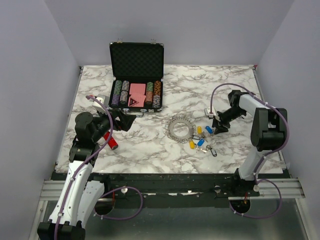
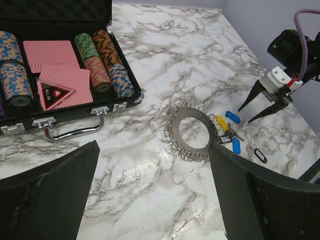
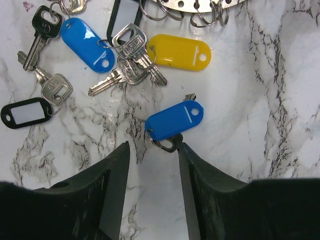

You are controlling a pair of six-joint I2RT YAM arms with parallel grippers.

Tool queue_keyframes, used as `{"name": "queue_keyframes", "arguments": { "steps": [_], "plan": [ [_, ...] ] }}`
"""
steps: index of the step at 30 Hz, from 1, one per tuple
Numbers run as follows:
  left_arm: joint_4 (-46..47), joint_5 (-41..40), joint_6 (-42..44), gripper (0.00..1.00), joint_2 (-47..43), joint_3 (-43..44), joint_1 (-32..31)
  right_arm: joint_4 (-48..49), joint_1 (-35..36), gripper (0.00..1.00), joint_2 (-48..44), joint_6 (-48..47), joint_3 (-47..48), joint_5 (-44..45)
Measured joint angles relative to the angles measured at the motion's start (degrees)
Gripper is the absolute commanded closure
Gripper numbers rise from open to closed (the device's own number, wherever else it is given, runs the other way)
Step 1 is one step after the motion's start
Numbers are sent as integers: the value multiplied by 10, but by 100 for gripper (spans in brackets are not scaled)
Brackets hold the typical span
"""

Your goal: Put the keys on the keyring

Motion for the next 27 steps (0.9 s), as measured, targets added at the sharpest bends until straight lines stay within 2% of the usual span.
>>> {"name": "queue_keyframes", "arguments": {
  "steps": [6,14,19,22,26,27],
  "plan": [
    [0,0,-1,1,0,0,0,1,0,60,10,-10,0,4],
    [0,5,-3,1,0,0,0,3,0,65,19,-20,0,3],
    [0,9,-4,1,0,0,0,2,0,80,19,-28,0,2],
    [0,10,-4,1,0,0,0,1,0,84,19,-33,0,0],
    [0,11,-4,1,0,0,0,-1,0,99,19,-39,0,-3],
    [0,11,-4,1,0,0,0,-3,0,99,19,-41,0,-4]
  ]
}}
